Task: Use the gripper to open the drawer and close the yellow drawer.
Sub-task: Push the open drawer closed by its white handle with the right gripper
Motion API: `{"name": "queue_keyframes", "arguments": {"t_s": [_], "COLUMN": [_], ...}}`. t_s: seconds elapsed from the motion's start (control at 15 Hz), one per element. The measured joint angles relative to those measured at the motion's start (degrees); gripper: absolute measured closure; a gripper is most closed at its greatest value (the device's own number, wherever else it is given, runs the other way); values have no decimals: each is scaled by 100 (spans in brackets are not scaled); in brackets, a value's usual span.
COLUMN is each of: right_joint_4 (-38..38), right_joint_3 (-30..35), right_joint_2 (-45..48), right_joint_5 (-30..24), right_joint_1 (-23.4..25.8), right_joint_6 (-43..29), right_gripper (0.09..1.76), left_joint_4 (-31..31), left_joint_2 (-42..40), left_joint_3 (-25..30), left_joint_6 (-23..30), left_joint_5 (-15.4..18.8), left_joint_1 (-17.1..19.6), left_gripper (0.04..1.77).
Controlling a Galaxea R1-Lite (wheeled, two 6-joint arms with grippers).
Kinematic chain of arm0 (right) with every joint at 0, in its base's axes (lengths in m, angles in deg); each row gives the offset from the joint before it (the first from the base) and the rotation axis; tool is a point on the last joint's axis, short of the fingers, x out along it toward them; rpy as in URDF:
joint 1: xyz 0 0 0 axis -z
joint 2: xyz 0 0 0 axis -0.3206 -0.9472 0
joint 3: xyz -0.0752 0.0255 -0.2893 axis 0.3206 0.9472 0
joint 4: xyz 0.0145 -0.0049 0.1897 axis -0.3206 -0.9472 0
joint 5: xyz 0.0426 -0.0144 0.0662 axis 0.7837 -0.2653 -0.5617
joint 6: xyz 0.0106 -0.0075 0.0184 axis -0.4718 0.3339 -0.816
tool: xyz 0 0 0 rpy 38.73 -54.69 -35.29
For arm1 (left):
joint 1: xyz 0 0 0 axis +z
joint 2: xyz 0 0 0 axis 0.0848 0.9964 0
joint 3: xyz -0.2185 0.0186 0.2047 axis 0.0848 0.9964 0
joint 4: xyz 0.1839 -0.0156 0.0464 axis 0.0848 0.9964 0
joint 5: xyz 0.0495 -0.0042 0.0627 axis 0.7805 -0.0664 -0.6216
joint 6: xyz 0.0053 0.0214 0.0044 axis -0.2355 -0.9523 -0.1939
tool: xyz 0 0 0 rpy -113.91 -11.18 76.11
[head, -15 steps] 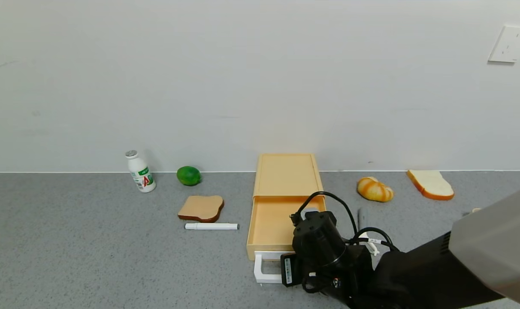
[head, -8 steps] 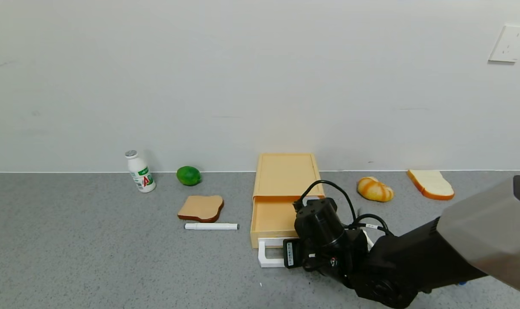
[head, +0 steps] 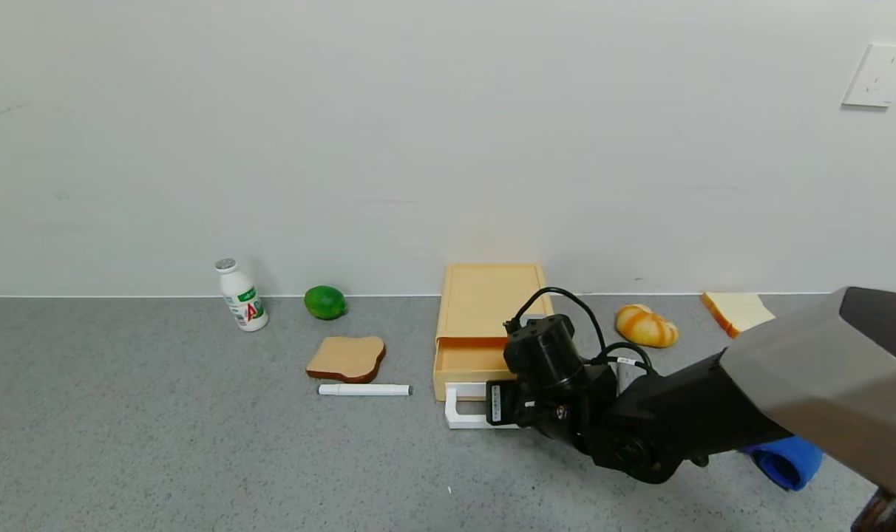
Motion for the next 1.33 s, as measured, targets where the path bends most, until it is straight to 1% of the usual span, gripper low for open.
{"name": "queue_keyframes", "arguments": {"t_s": [0.27,0.6,0.87,1.33], "right_joint_4": [-208,-350,-357,-330], "right_joint_3": [-568,-1182,-1425,-1591], "right_joint_2": [-286,-619,-779,-895], "right_joint_5": [-145,-182,-278,-291], "right_joint_1": [141,318,425,552], "right_joint_6": [107,323,430,444], "right_gripper": [173,173,173,173], "left_joint_4": [0,-2,-2,-2], "left_joint_2": [0,0,0,0], "left_joint_3": [0,0,0,0], "left_joint_6": [-6,-24,-27,-27], "left_joint_5": [0,-10,-10,-7], "left_joint_1": [0,0,0,0], "left_gripper": [9,9,9,9]}}
